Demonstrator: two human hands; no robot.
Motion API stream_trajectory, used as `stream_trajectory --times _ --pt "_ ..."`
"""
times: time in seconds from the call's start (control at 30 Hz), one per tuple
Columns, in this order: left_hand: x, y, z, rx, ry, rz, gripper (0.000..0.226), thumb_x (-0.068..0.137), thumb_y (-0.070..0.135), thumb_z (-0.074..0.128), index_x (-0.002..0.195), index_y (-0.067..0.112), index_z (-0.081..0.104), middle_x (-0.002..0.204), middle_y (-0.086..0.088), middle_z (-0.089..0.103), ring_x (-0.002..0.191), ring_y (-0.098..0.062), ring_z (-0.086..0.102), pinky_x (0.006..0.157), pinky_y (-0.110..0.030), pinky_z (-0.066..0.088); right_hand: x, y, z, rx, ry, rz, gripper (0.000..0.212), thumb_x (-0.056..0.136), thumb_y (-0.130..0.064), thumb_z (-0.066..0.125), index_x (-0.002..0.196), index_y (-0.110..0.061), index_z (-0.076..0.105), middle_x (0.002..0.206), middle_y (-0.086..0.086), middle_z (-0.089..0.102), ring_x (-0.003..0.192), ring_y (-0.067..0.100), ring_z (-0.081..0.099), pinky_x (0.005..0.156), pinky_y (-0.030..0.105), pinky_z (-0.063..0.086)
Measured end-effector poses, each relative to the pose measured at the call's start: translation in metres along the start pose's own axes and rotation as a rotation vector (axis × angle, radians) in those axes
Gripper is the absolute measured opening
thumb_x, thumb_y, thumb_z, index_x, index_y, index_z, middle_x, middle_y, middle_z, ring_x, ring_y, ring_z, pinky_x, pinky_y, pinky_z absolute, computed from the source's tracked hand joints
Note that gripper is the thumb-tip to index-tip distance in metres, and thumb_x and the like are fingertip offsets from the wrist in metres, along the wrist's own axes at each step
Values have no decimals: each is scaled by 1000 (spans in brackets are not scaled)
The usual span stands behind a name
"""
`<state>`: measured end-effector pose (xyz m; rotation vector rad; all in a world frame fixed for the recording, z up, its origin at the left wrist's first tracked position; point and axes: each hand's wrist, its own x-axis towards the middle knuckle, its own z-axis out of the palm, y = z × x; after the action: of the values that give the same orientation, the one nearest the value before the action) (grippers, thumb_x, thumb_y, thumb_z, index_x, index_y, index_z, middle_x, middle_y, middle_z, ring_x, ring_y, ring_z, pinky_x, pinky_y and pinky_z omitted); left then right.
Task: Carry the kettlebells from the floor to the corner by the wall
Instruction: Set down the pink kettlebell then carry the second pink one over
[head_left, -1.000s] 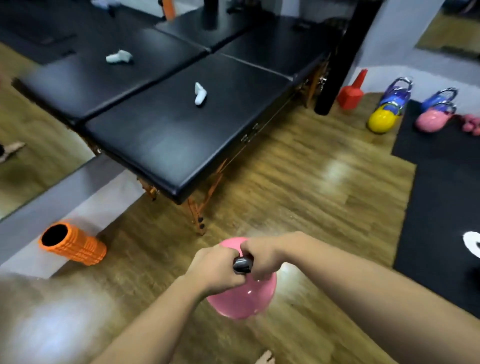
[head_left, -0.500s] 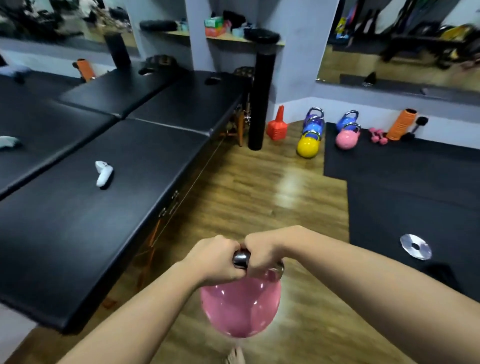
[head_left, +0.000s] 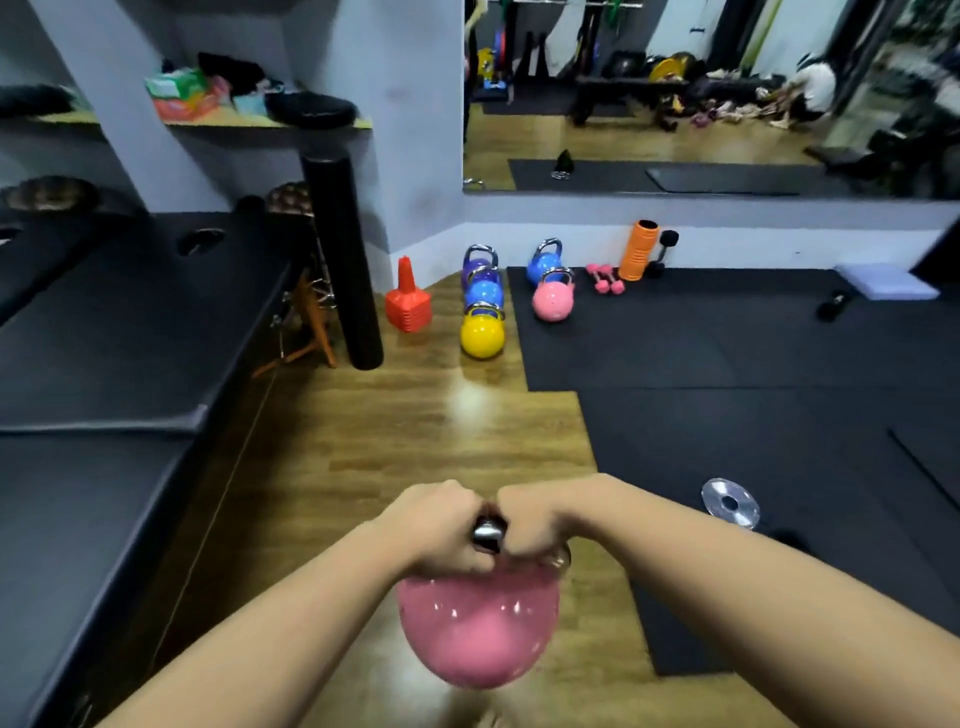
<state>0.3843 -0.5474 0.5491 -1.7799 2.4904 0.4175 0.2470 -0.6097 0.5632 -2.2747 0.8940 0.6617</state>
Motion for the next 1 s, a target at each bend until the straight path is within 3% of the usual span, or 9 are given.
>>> stream_trajectory --times 0.13,0.2,0.37,0.5,0.6,0.73,0.83,0.93,1.0 --pt "107 -34 -35 -23 -19 42 26 64 50 58 73 31 44 81 -4 67 77 -29 61 55 -29 38 41 67 -84 -16 22 35 4 76 -13 62 76 -10 61 67 5 61 58 22 56 53 30 48" --pt "158 -48 -49 -22 5 68 27 64 49 59 69 30 40 79 -4 66 75 -29 60 54 -28 34 58 98 -121 -37 19 51 15 76 -8 57 64 -15 53 60 2 55 55 23 54 48 28 45" --pt "287 -89 -81 1 -13 139 27 64 48 58 72 25 46 79 -5 66 75 -30 61 54 -30 35 109 176 -209 9 47 101 9 75 -3 53 76 -11 58 59 1 55 49 17 51 41 22 40" --pt "391 -126 -98 10 -54 201 27 62 48 57 72 26 46 79 -5 66 75 -30 60 53 -30 36 157 241 -272 48 49 140 15 78 -6 55 66 -15 52 59 -1 53 49 15 49 37 20 36" --pt "468 -153 -111 -17 -65 234 26 62 49 56 72 29 43 81 -4 66 76 -29 60 54 -30 36 194 293 -316 77 71 151 7 78 -6 55 75 -12 55 59 -2 51 50 15 47 41 23 35" --pt "563 -177 -120 35 -137 289 25 65 45 59 80 26 51 85 -6 67 79 -31 60 56 -31 38 242 359 -361 104 37 176 15 78 -10 58 67 -14 49 55 -1 51 44 14 47 38 22 36" --pt "634 -197 -125 55 -176 295 29 67 45 59 85 23 53 86 -7 66 78 -31 60 57 -33 40 279 409 -398 146 29 187 8 78 -10 58 74 -12 52 58 -1 51 45 15 48 36 20 36" --pt "704 -218 -129 33 -199 254 26 68 46 59 74 26 44 85 -8 65 77 -32 59 56 -32 38 316 458 -438 168 8 168 24 78 -11 61 66 -25 46 58 -6 50 44 8 45 29 15 32" --pt "754 -233 -132 5 -218 253 27 67 45 59 72 29 38 83 -6 65 75 -32 59 55 -31 36 341 495 -467 229 12 190 30 77 -12 62 65 -30 41 61 -11 50 47 3 45 36 20 35"
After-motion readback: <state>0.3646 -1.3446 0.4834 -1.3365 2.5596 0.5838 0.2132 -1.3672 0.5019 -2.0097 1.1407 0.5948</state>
